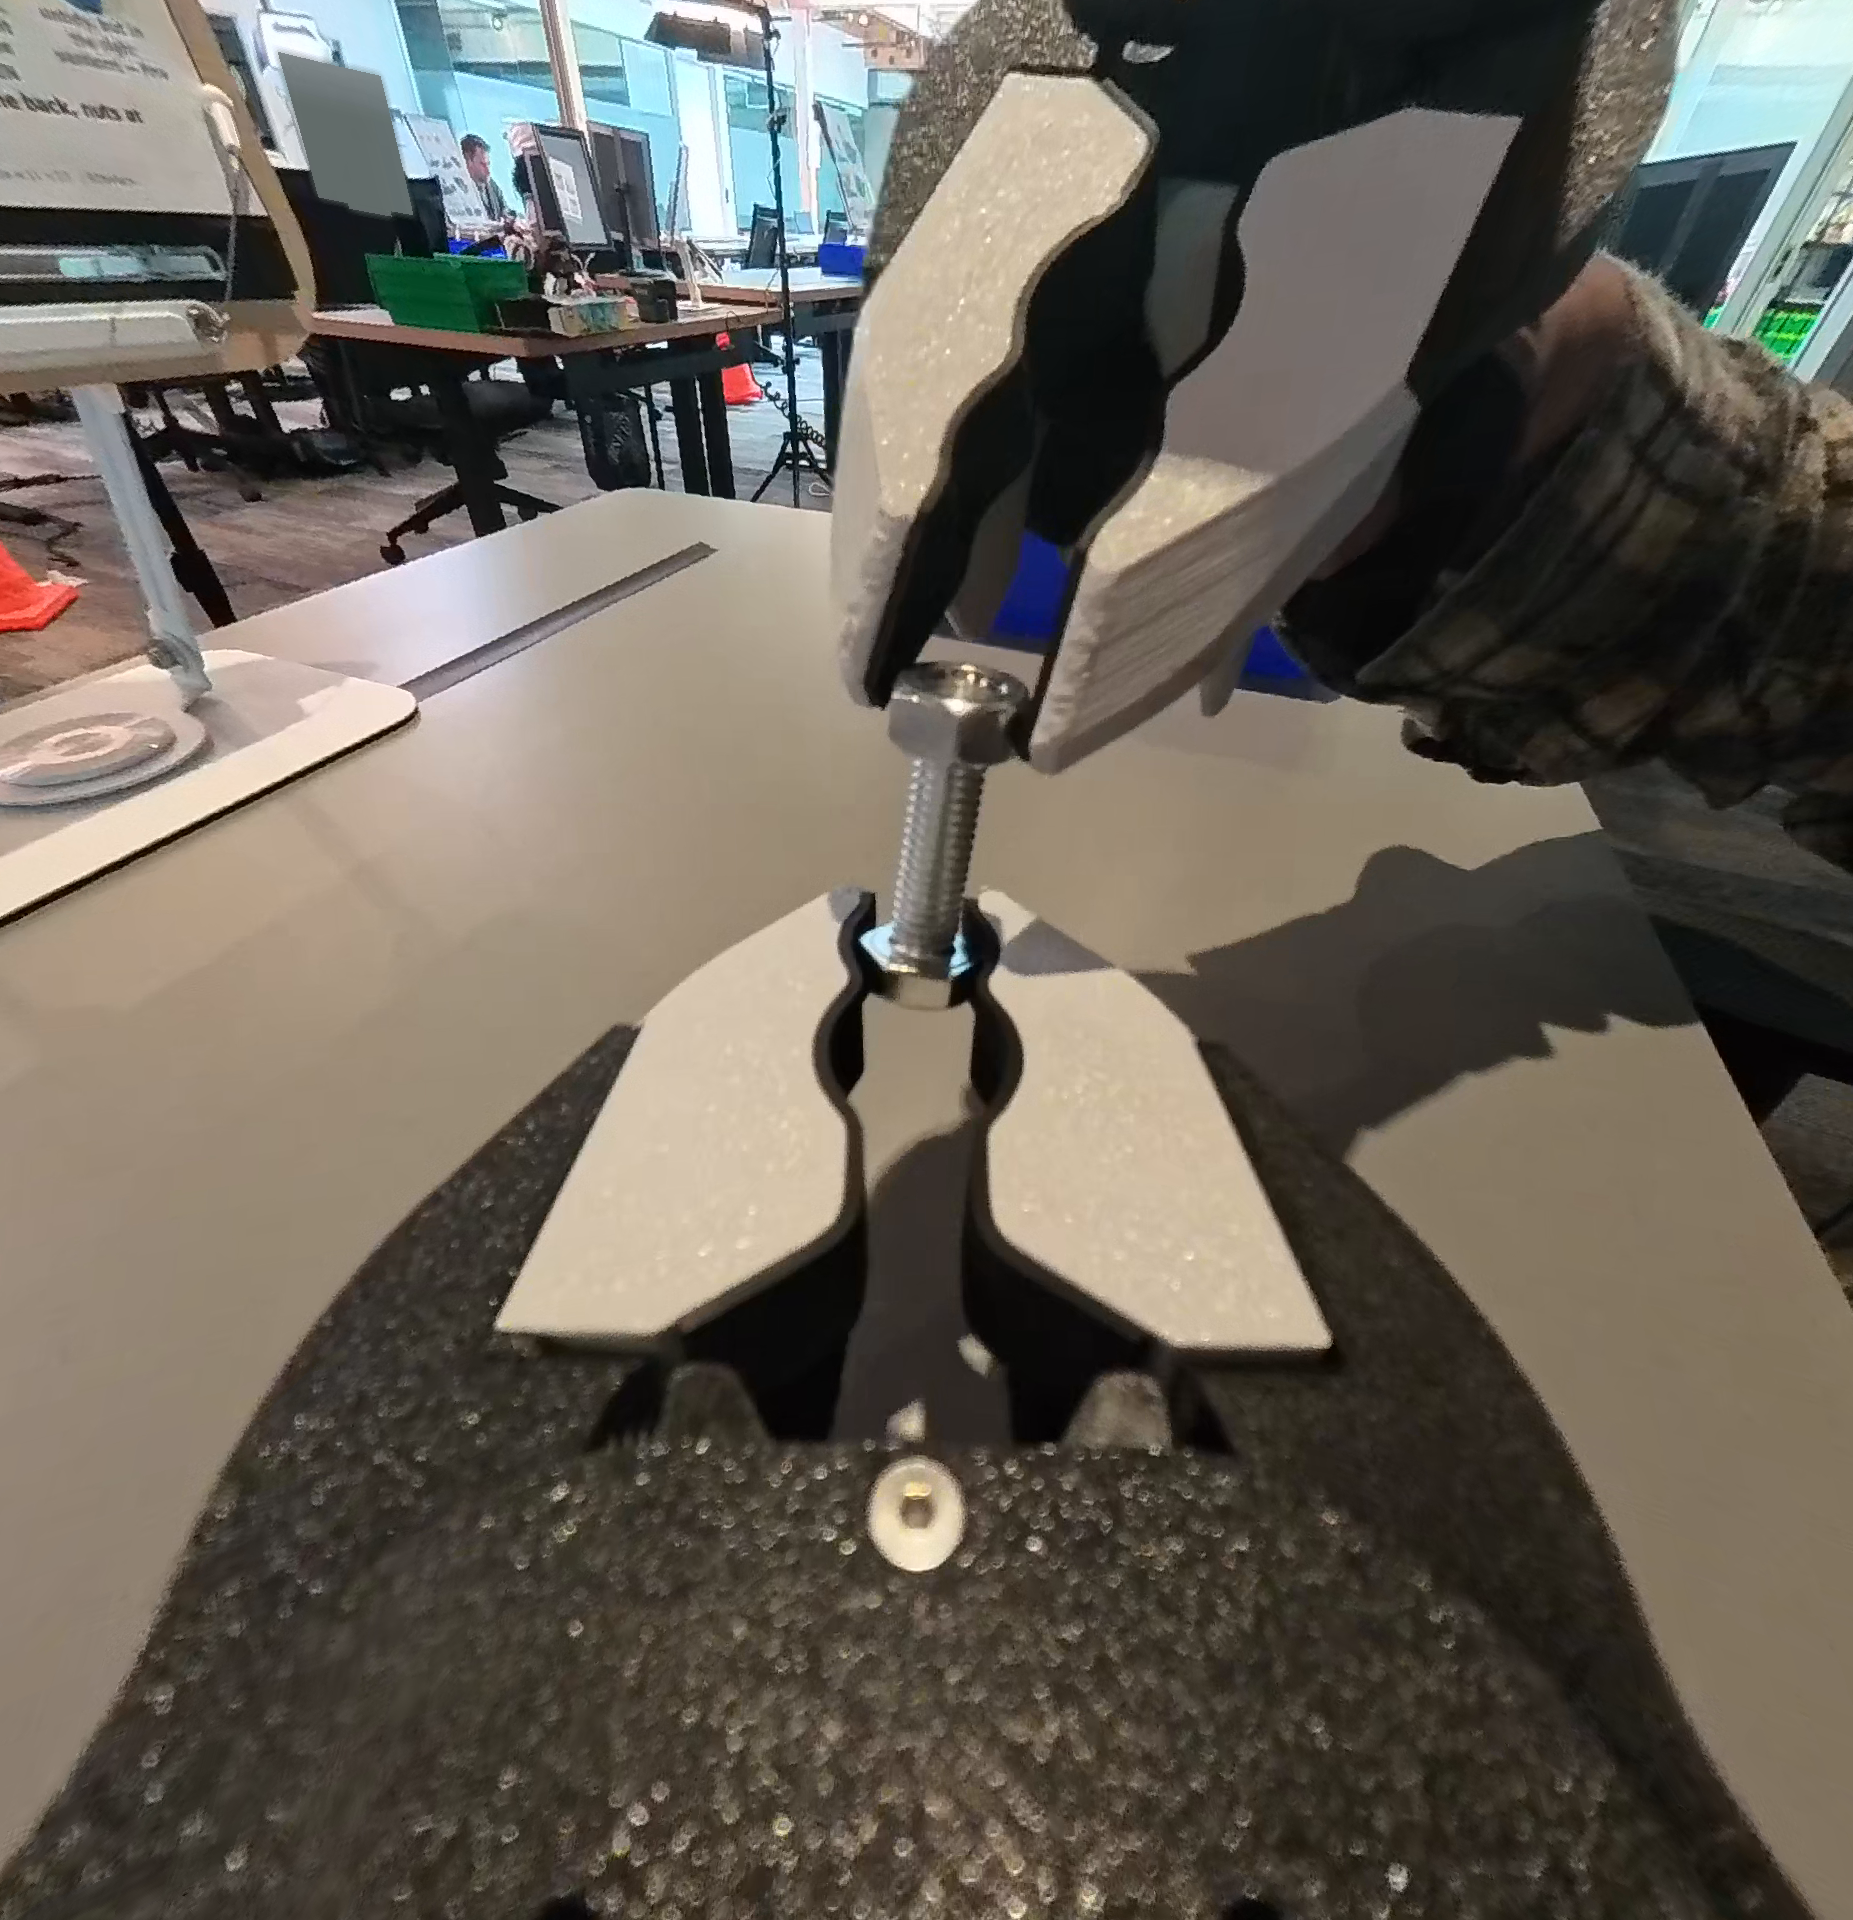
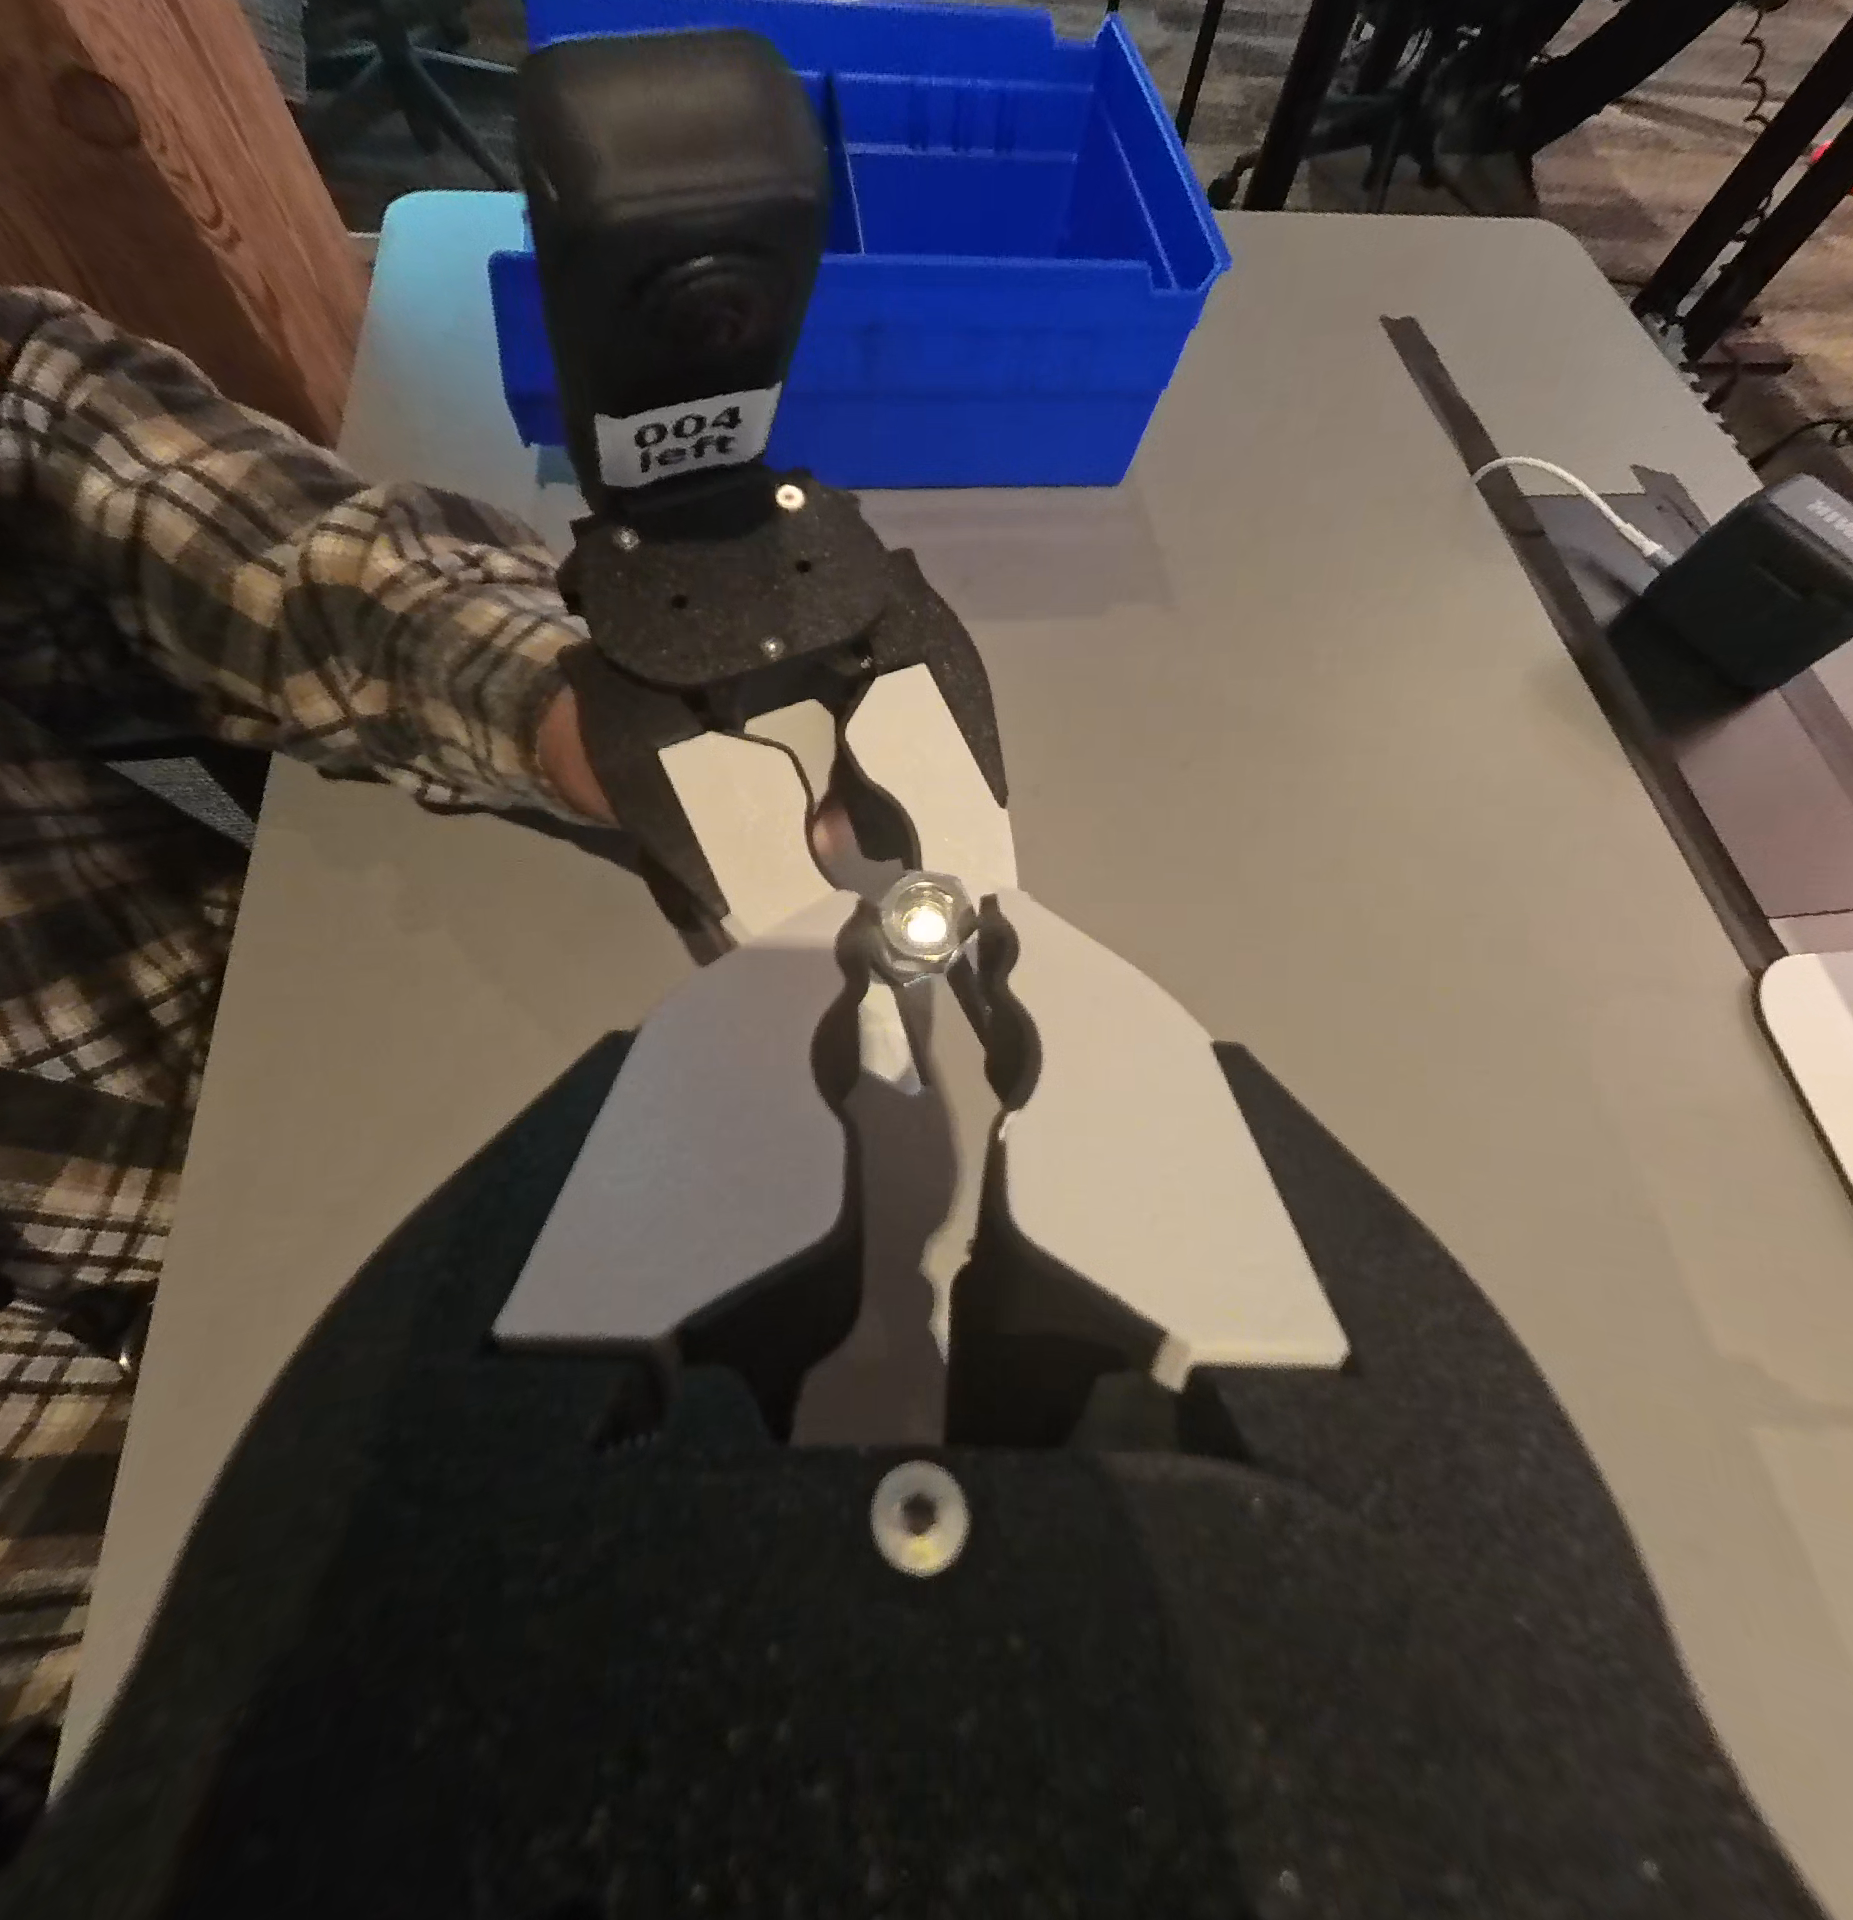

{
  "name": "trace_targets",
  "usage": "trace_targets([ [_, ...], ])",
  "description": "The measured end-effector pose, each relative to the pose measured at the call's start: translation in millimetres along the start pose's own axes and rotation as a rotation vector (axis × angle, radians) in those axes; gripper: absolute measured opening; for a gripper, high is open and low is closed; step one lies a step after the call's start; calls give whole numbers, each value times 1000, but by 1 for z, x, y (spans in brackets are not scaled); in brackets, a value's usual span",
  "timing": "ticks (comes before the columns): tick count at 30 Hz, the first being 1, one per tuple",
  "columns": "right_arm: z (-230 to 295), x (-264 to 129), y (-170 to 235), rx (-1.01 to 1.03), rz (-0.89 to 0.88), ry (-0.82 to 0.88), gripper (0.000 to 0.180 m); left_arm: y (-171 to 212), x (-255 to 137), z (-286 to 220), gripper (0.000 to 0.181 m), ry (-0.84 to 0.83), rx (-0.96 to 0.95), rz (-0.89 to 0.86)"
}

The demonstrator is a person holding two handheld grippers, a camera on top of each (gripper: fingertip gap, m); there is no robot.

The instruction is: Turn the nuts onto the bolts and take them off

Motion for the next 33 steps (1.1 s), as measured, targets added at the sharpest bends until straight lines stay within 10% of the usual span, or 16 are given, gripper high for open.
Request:
trace_targets([
  [33, 0, 1, 0, -216, -151, -437, 18, -8, -6, -9, 15, 313, -38, -119],
])
Point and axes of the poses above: each gripper's, where its closed fingertips meet, x out along the fingers, y out of its underside, z = x × y across the jaws, the point moved 7 cm from there along -x, back along the fingers, and after that the axes turned 11 degrees about x, right-handed, at the moved point
